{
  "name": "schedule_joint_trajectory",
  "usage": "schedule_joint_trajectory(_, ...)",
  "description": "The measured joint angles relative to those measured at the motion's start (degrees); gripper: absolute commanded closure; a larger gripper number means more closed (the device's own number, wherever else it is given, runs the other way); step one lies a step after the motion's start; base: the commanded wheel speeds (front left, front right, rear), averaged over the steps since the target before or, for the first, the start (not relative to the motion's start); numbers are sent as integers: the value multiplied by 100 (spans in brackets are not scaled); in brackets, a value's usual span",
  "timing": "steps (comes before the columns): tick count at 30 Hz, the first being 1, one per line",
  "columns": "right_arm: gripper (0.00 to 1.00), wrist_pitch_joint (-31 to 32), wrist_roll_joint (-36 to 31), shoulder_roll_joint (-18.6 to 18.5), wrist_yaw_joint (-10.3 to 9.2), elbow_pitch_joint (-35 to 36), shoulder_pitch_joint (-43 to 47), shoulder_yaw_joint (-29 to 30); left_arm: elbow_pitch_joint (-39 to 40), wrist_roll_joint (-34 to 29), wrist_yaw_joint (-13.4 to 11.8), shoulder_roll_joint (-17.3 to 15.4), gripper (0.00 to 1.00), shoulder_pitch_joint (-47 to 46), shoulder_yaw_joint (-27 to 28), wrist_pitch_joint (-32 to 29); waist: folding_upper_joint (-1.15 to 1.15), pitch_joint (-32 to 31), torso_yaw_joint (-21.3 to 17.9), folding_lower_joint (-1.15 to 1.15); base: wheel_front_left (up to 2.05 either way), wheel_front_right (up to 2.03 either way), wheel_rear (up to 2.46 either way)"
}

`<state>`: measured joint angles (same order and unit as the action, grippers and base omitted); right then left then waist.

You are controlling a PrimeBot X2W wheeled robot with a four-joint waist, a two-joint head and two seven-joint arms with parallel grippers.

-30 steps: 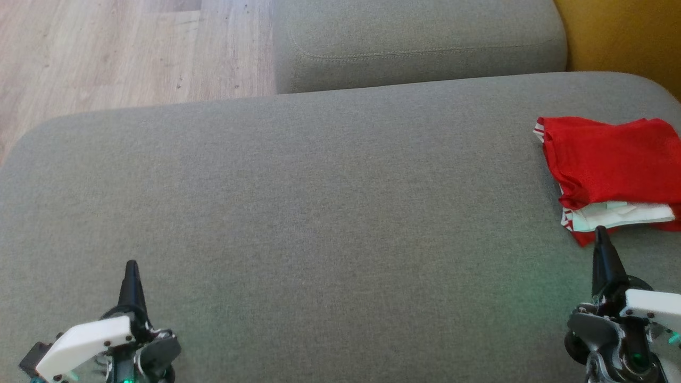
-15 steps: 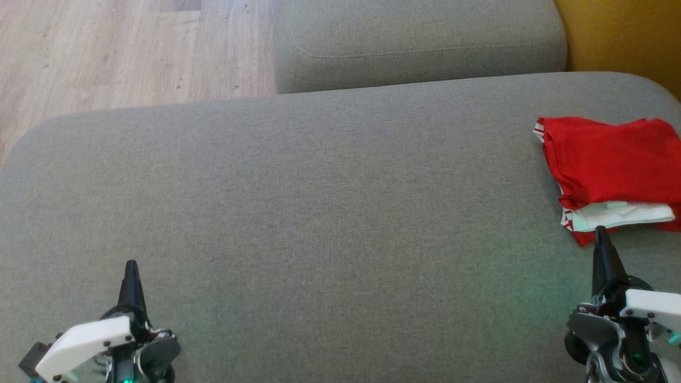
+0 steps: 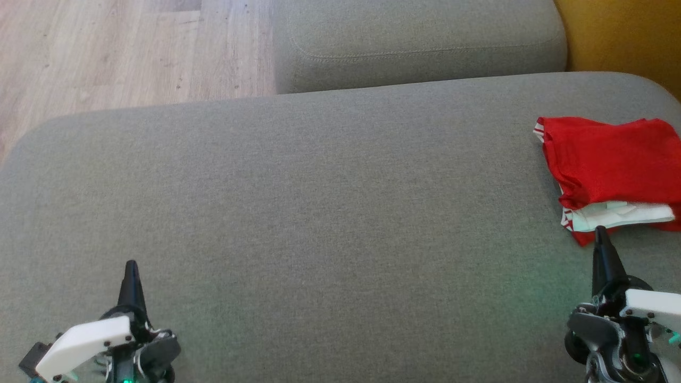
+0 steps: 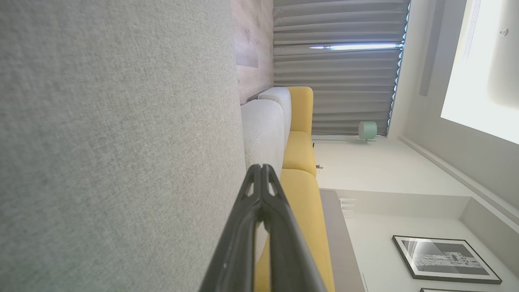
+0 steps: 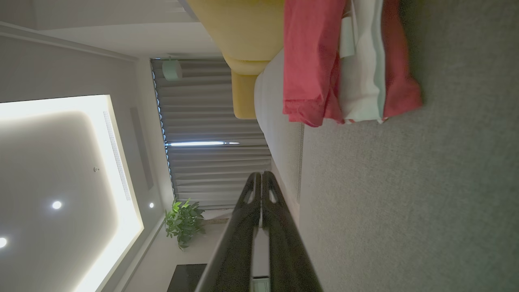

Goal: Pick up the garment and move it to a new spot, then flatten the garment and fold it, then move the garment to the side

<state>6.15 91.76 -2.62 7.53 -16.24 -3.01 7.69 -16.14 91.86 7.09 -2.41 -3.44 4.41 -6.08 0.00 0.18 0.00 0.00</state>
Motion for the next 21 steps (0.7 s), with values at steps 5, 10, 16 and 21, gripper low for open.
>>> schedule_joint_trajectory(5,100,0,0,0,0,0,0,0,0,0,0,0,100,0,0,0,0,0,0,0,0,0,0)
schedule_joint_trajectory(10,100,0,0,1,0,0,0,0,0,0,0,0,100,0,1,0,0,0,0,0,0,0,0)
schedule_joint_trajectory(16,100,0,0,1,0,0,0,0,0,0,0,0,100,0,1,0,0,0,0,0,0,0,0)
schedule_joint_trajectory(21,100,0,0,1,0,0,0,0,0,0,0,0,100,0,1,0,0,0,0,0,0,0,0)
